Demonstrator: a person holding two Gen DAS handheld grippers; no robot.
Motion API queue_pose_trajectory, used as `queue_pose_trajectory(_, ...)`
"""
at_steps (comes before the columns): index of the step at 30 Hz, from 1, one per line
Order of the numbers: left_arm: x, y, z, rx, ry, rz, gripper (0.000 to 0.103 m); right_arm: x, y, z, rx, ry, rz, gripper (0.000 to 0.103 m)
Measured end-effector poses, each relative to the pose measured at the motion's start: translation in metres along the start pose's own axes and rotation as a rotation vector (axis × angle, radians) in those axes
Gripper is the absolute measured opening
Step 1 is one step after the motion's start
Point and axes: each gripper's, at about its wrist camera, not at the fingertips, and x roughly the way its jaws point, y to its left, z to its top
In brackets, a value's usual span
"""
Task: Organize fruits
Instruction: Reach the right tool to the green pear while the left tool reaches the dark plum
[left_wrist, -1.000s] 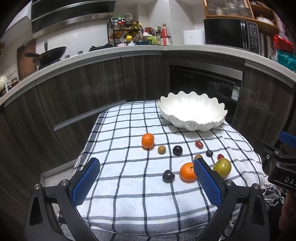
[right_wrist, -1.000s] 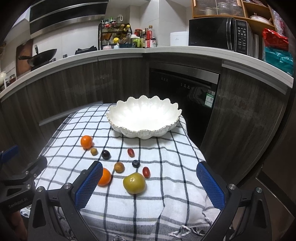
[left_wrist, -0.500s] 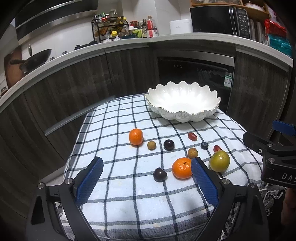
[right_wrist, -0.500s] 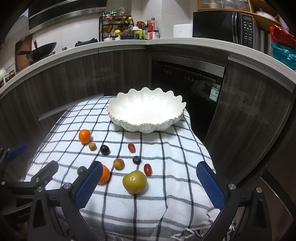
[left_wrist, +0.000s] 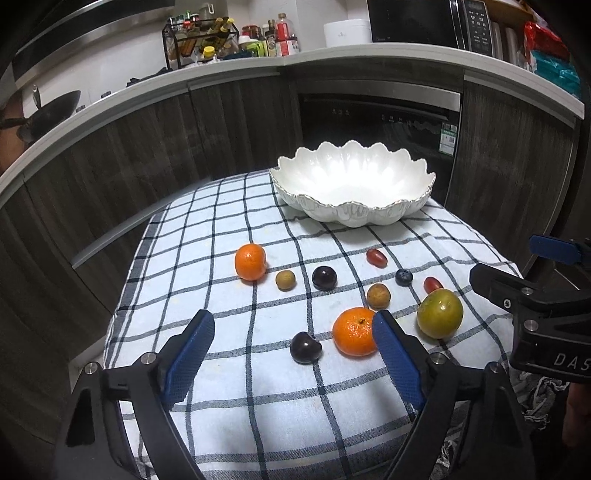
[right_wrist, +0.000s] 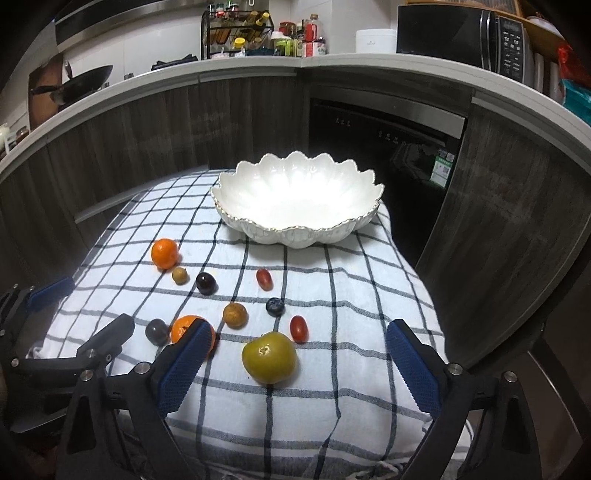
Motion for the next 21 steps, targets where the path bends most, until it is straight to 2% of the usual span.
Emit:
queue_pose_trajectory(16, 0.039, 0.009, -0.009, -0.027, 0.132, -0.035, 0.066, 0.037, 0.007, -0.004, -0.006, 0.111, 0.043, 0.083)
queue_pose_trajectory(21, 0.05, 0.011, -0.012, -0.028, 0.161, -0.027, 0.063, 0.048, 0.012, -0.007, -0.01, 0.143, 0.057, 0.079)
